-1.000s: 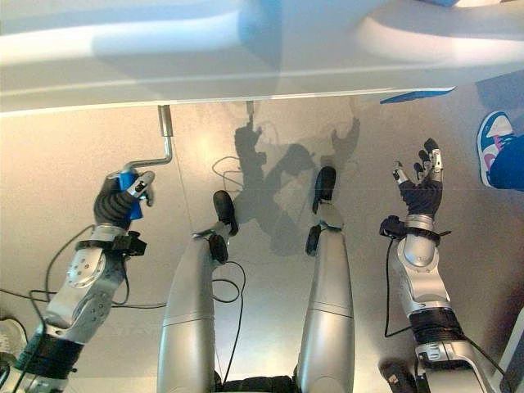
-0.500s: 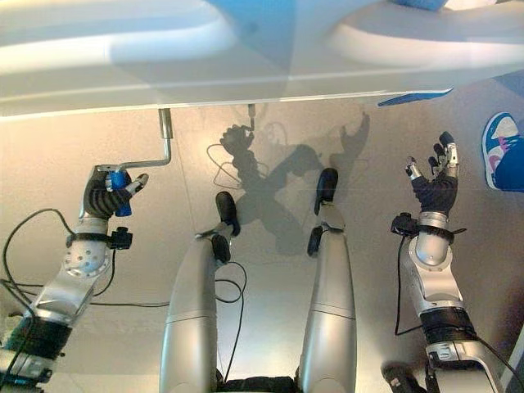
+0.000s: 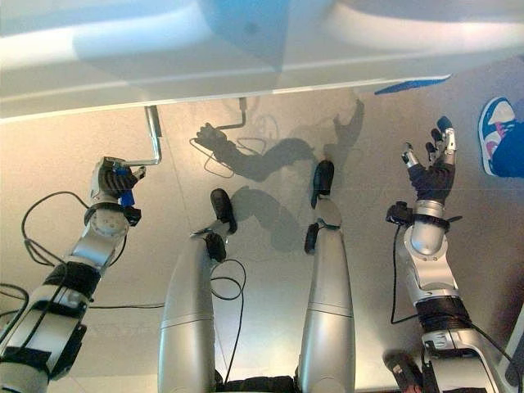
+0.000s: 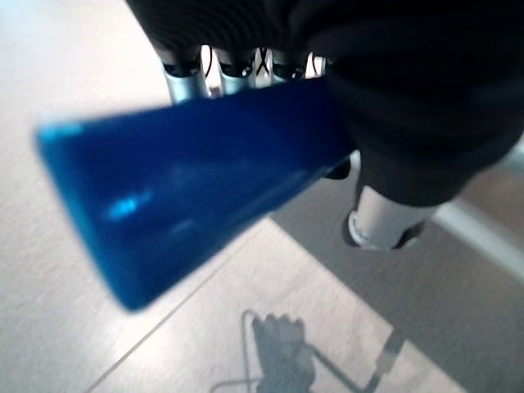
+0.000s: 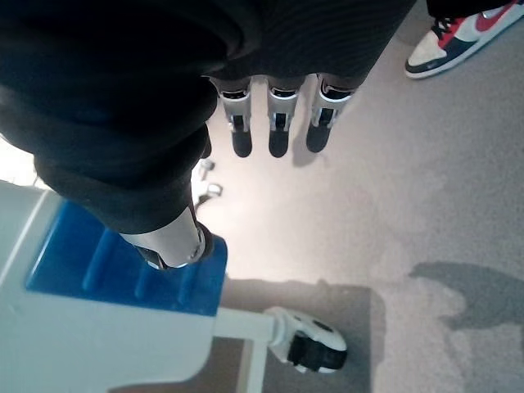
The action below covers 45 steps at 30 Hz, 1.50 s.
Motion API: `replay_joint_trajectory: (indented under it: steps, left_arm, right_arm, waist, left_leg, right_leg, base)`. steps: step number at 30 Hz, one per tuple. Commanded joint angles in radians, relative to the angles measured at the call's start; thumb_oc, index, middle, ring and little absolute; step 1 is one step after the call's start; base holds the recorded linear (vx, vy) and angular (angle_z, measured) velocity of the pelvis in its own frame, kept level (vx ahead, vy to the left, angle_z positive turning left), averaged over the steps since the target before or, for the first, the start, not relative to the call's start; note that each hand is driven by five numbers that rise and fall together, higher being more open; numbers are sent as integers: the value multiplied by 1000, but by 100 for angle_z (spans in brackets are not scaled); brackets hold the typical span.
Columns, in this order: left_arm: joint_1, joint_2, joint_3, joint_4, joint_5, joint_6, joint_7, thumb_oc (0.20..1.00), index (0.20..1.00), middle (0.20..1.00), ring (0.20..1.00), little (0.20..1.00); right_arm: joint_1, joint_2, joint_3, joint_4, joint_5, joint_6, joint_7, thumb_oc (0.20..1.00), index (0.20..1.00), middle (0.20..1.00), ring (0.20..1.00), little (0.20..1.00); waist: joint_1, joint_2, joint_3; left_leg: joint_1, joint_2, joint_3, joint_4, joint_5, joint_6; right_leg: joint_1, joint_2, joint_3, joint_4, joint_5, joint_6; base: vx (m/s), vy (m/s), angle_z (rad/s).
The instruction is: Raise the hospital bed
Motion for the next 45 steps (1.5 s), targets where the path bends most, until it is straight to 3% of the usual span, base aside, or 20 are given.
replay_joint_trajectory:
  steps: [1, 8, 13, 23, 31, 36, 37, 38, 43, 45]
  left_arm:
    - [7, 36, 41, 65, 6, 26, 11, 200, 200, 200, 200, 200]
    - [-61, -53, -16, 142, 7, 41, 3, 200, 200, 200, 200, 200]
    - [-112, -166, -61, 158, -23, 36, 6, 200, 200, 200, 200, 200]
    - [-167, -312, -120, 156, -118, 2, -2, 200, 200, 200, 200, 200]
    - [-195, -419, -172, 43, -292, -77, -40, 200, 200, 200, 200, 200]
    - [-198, -432, -194, -8, -368, -111, -50, 200, 200, 200, 200, 200]
    - [-198, -432, -191, -7, -385, -119, -47, 730, 730, 730, 730, 730]
    - [-198, -430, -189, -11, -399, -127, -45, 1000, 1000, 1000, 1000, 1000]
    - [-156, -404, -162, -4, -436, -146, -55, 1000, 1000, 1000, 1000, 1000]
    - [-101, -387, -149, 40, -388, -137, -63, 1000, 1000, 1000, 1000, 1000]
  right_arm:
    - [43, -33, -5, -62, 16, -52, -17, 1000, 1000, 1000, 1000, 1000]
    - [52, -29, 2, -72, 29, -58, -23, 1000, 1000, 1000, 1000, 1000]
    - [53, -12, 21, -71, 34, -56, -32, 1000, 1000, 1000, 1000, 1000]
    - [24, 7, 59, -60, 48, -53, -38, 1000, 1000, 1000, 1000, 1000]
    - [0, 17, 74, -47, 49, -42, -50, 1000, 1000, 1000, 1000, 1000]
    - [-10, 18, 77, -39, 47, -42, -59, 1000, 1000, 1000, 1000, 1000]
    - [-12, 19, 79, -35, 47, -42, -60, 1000, 1000, 1000, 1000, 1000]
    - [-17, 19, 80, -29, 47, -43, -63, 1000, 1000, 1000, 1000, 1000]
    - [-27, 38, 105, 31, 57, -37, -51, 1000, 1000, 1000, 1000, 1000]
    - [-35, 51, 139, 113, 65, -26, -20, 1000, 1000, 1000, 1000, 1000]
  waist:
    - [-15, -9, -26]
    - [-29, -32, -26]
    - [-40, -49, -26]
    - [-51, -57, -26]
    - [-54, -55, -26]
    - [-55, -49, -26]
    - [-55, -48, -26]
    - [-53, -47, -26]
    - [-45, -40, -26]
    - [-35, -33, -26]
  left_leg:
    - [24, -36, -34, -105, 70, 48]
    - [-5, -34, -46, -61, 69, 45]
    - [-25, -36, -55, -25, 72, 43]
    - [-5, -34, -54, -54, 85, 39]
    - [10, -32, -55, -89, 92, 37]
    - [26, -32, -56, -109, 97, 35]
    - [32, -32, -57, -116, 98, 34]
    - [38, -31, -58, -122, 100, 33]
    - [99, -28, -57, -179, 116, 27]
    - [169, -27, -49, -222, 125, 24]
  right_leg:
    - [-3, -15, -3, 131, -74, 36]
    - [-30, -6, -11, 180, -84, 28]
    - [-51, -2, -16, 221, -87, 25]
    - [-37, -4, -22, 211, -83, 24]
    - [-25, -6, -24, 190, -88, 21]
    - [-12, -6, -25, 176, -87, 21]
    - [-7, -6, -25, 173, -87, 21]
    - [-3, -7, -26, 168, -86, 21]
    - [53, -14, -31, 135, -83, 23]
    - [110, -18, -37, 122, -84, 25]
  base:
    - [14, -35, -9]
    - [12, -31, -3]
    - [8, -42, -2]
    - [-3, -7, 0]
    - [-1, -4, 1]
    - [-2, -4, 1]
    - [0, 0, 0]
    - [0, 0, 0]
    - [-25, -10, -1]
    - [-56, -29, 2]
